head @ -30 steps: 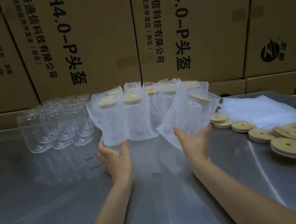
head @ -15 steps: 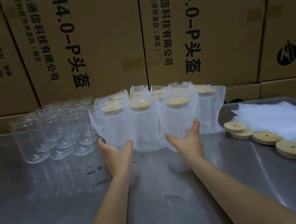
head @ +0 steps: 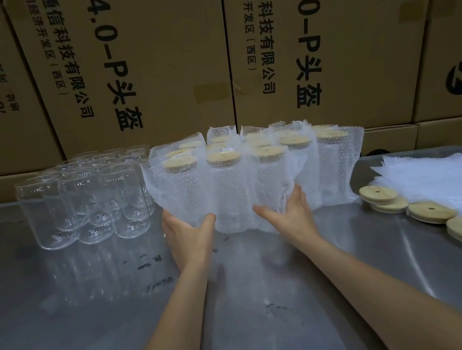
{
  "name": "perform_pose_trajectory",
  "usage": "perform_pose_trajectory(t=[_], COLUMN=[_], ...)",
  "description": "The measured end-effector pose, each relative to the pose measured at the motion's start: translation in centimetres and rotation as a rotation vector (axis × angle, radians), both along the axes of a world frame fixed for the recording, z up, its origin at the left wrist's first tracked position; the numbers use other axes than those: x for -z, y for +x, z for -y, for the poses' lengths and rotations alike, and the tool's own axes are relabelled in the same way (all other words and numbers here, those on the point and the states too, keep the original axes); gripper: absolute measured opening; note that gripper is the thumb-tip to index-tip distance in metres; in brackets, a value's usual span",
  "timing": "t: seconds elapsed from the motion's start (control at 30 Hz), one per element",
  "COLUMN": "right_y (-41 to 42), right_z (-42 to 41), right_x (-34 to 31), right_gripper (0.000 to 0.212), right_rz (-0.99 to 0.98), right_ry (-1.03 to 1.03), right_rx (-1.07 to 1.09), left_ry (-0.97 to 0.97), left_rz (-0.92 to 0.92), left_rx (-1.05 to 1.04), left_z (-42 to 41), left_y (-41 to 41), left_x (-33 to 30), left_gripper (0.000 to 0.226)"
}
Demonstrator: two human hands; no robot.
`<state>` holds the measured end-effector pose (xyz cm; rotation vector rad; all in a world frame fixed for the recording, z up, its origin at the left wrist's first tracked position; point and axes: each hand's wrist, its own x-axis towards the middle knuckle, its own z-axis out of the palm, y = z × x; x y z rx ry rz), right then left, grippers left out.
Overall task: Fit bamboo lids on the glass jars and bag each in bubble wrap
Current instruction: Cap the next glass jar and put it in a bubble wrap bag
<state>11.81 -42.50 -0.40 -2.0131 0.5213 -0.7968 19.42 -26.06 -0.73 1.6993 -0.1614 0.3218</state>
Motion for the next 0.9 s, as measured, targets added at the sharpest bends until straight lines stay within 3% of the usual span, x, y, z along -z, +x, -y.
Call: perform_pose_trajectory(t=[0.23,0.5,0.7,0.9], right_y=[-0.1,-1.3,-1.0,-0.7], right_z=[-0.2,-1.0,-1.3,-2.1], right_x=[-0.2,-0.8,-2.5,-2.7], right_gripper=[0.100,0.085,0.087,0.088], right_rz=[0.125,0.338,0.404,0.435], right_ry=[0.043,-0.057,0.050,-0.003], right_rx=[-0.041,0.008,-0.036,-0.010], left_ry=[-0.009,-0.072,-0.090,-0.127], left_rz=[-0.009,-0.023,-0.033,-0.029], left_rx=[-0.001,0.049,0.053,0.047], left_z=[-0.1,-0.5,-0.3,-0.4], left_y=[-0.3,-0.7,-0.5,-0.5], left_x=[-0.2,-0.5,-0.4,-0.4], left_gripper=[0.096,0.090,0.088,0.087])
